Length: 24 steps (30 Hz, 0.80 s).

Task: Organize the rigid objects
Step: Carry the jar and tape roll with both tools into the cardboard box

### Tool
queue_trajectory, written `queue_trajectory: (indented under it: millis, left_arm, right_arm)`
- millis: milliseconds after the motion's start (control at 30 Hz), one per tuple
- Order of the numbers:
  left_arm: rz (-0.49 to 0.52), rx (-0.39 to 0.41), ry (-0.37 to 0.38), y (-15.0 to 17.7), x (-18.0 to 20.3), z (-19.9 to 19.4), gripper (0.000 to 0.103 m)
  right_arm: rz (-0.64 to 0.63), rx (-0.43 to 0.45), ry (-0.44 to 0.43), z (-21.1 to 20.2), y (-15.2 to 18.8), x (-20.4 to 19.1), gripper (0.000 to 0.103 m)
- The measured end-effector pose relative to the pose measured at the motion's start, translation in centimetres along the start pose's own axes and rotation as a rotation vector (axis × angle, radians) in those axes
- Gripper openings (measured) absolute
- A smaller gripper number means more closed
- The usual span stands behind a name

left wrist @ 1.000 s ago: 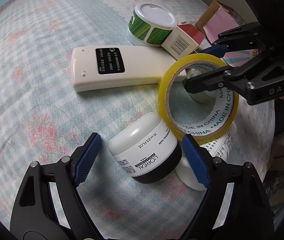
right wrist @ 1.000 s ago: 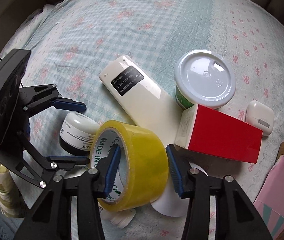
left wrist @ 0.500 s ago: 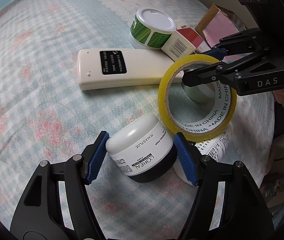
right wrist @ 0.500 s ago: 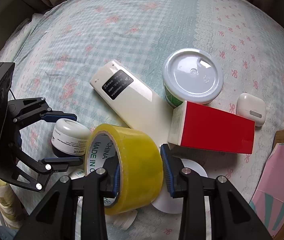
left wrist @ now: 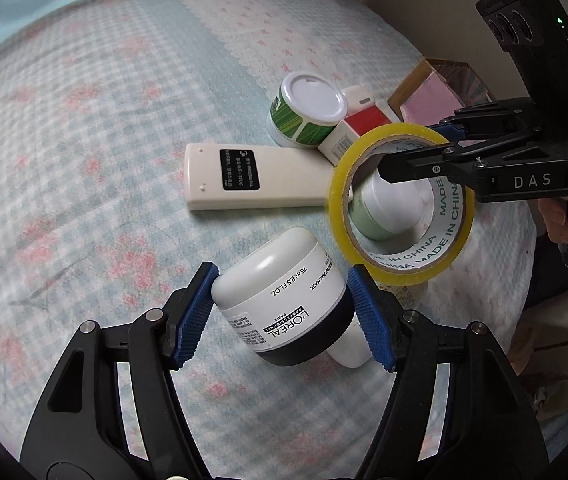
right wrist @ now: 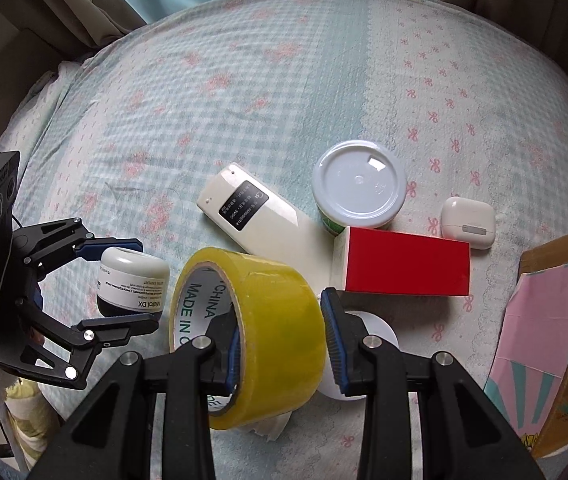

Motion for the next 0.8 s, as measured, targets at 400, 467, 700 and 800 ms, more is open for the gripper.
queue_trajectory:
  millis: [400, 467, 700, 800]
  left_arm:
    - [-0.017, 0.072, -0.029, -7.2, 6.6, -7.6, 0.064]
    - [-0.006, 0.089, -0.026, -8.2, 8.2, -8.5, 0.064]
    - [0.043, 0.141, -0.037, -12.2, 14.5, -9.2, 0.064]
    - [0.051, 0.157, -0.037, -13.9, 17.8, -8.5, 0.064]
  right_arm:
    - [0.161, 0.117, 0.039, -13.1, -2.1, 3.0, 0.032]
    - [0.169, 0.141, 0.061, -15.5, -2.1, 4.4, 0.033]
    - [0.228, 0.221, 0.125, -22.7, -0.8, 11.8, 0.032]
    - [0.275, 0.249, 0.129, -25.1, 0.1, 15.6, 0.033]
Point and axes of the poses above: each gripper's, at about its wrist camera, not at the fingertips, and z roughly the way its jaws point, x to its right, y to its underside, the point moved 6 cm from there along z, roughly the way its jaws point, and after that the axes turned 8 degrees about x, right-handed, at the moved point
